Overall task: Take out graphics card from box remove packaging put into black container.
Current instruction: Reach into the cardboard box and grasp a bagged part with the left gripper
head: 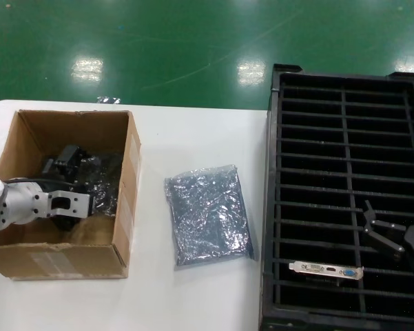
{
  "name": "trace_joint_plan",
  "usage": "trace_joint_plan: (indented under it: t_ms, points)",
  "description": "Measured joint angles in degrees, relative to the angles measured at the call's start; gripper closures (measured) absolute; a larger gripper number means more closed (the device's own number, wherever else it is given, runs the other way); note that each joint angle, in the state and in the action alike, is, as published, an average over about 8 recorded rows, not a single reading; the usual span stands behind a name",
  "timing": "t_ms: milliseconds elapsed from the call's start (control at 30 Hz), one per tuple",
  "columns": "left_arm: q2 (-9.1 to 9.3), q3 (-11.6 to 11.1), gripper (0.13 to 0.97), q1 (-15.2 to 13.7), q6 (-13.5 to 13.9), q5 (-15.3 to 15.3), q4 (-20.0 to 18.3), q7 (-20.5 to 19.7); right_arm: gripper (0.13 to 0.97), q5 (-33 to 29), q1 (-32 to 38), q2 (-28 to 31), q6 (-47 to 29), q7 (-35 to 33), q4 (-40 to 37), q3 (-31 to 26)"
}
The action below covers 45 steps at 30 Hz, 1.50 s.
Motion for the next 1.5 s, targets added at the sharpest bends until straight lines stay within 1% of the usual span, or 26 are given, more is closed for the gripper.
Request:
trace_joint_plan:
  t_ms: [133, 400, 433, 633, 700, 733, 1000, 1133, 1400, 1433, 1500]
  points:
    - [0.07, -1.53, 0.154, 0.20, -1.40, -1.45, 0.44, 3.78, 0.129, 0.00, 0.00, 0.00, 0.00, 0.00, 0.00, 0.00]
    - [-0.10, -4.00, 0.243, 0.89, -2.70, -3.79, 0.68, 8.94, 0.129, 0.00, 0.00, 0.00, 0.00, 0.00, 0.00, 0.00]
    - [-0.12, -4.28, 0.243, 0.95, -2.77, -4.06, 0.68, 9.47, 0.129, 0.00, 0.00, 0.00, 0.00, 0.00, 0.00, 0.00]
    - [-0.30, -5.84, 0.360, 1.23, -3.00, -5.54, 0.71, 12.17, 0.129, 0.00, 0.00, 0.00, 0.00, 0.00, 0.00, 0.00]
    - [-0.33, -6.25, 0.398, 1.30, -3.04, -5.92, 0.73, 12.79, 0.129, 0.00, 0.00, 0.00, 0.00, 0.00, 0.00, 0.00]
    - [-0.34, -6.43, 0.398, 1.35, -3.06, -6.10, 0.74, 13.06, 0.129, 0.00, 0.00, 0.00, 0.00, 0.00, 0.00, 0.00]
    - [-0.37, -7.32, 0.613, 1.66, -3.03, -6.88, 0.76, 14.58, 0.129, 0.00, 0.00, 0.00, 0.00, 0.00, 0.00, 0.00]
    - [-0.52, -7.33, 0.613, 1.63, -2.70, -6.86, 0.73, 14.81, 0.129, 0.00, 0.00, 0.00, 0.00, 0.00, 0.00, 0.00]
    - [-1.07, -7.37, 0.794, 1.48, -2.01, -6.85, 0.54, 15.27, 0.129, 0.00, 0.00, 0.00, 0.00, 0.00, 0.00, 0.00]
    - [-1.13, -7.39, 0.794, 1.47, -1.96, -6.87, 0.51, 15.34, 0.129, 0.00, 0.00, 0.00, 0.00, 0.00, 0.00, 0.00]
    - [-1.23, -7.45, 0.823, 1.45, -1.88, -6.92, 0.48, 15.45, 0.129, 0.00, 0.00, 0.00, 0.00, 0.00, 0.00, 0.00]
